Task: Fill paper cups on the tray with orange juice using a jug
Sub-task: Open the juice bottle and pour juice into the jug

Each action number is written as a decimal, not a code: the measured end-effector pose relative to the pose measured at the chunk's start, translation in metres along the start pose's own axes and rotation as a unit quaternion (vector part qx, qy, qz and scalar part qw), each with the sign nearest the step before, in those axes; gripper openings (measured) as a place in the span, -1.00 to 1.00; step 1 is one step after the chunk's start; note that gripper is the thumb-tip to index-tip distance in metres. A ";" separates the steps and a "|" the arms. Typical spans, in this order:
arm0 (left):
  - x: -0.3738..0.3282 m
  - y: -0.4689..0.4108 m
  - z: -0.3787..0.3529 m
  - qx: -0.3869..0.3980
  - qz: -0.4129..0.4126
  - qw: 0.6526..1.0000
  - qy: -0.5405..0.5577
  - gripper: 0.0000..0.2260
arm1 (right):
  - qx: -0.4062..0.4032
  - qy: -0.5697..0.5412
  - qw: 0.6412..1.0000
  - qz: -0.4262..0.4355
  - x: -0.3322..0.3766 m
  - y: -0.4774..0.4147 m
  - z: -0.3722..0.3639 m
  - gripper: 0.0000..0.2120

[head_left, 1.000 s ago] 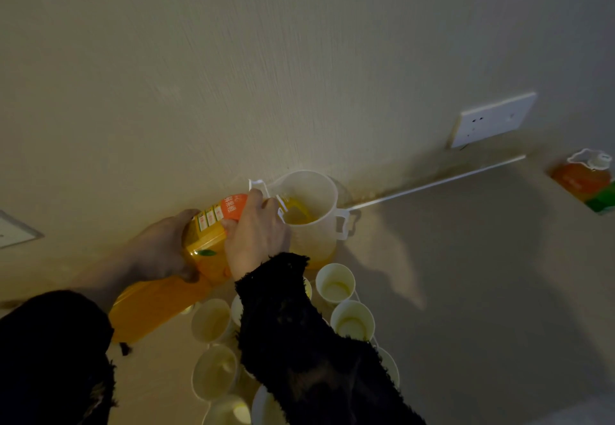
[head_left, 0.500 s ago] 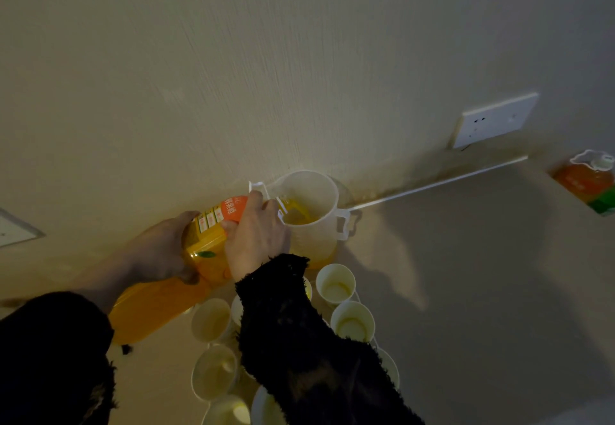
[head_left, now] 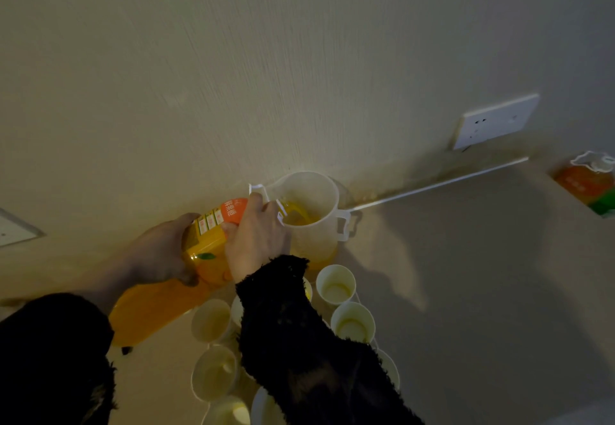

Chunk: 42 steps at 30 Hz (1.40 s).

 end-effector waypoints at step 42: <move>0.021 -0.009 0.037 -0.159 -0.027 0.862 0.480 -0.08 | 0.015 -0.241 0.957 0.160 0.162 -0.039 0.094 -0.65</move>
Point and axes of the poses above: each hand's wrist, its own y-axis away from the middle knuckle, its own z-axis out of the back of the hand, x = y × z, the point moved 6 cm from there along -y, towards the middle knuckle, and after that the axes turned 10 degrees about -y, right-handed, at the moved point
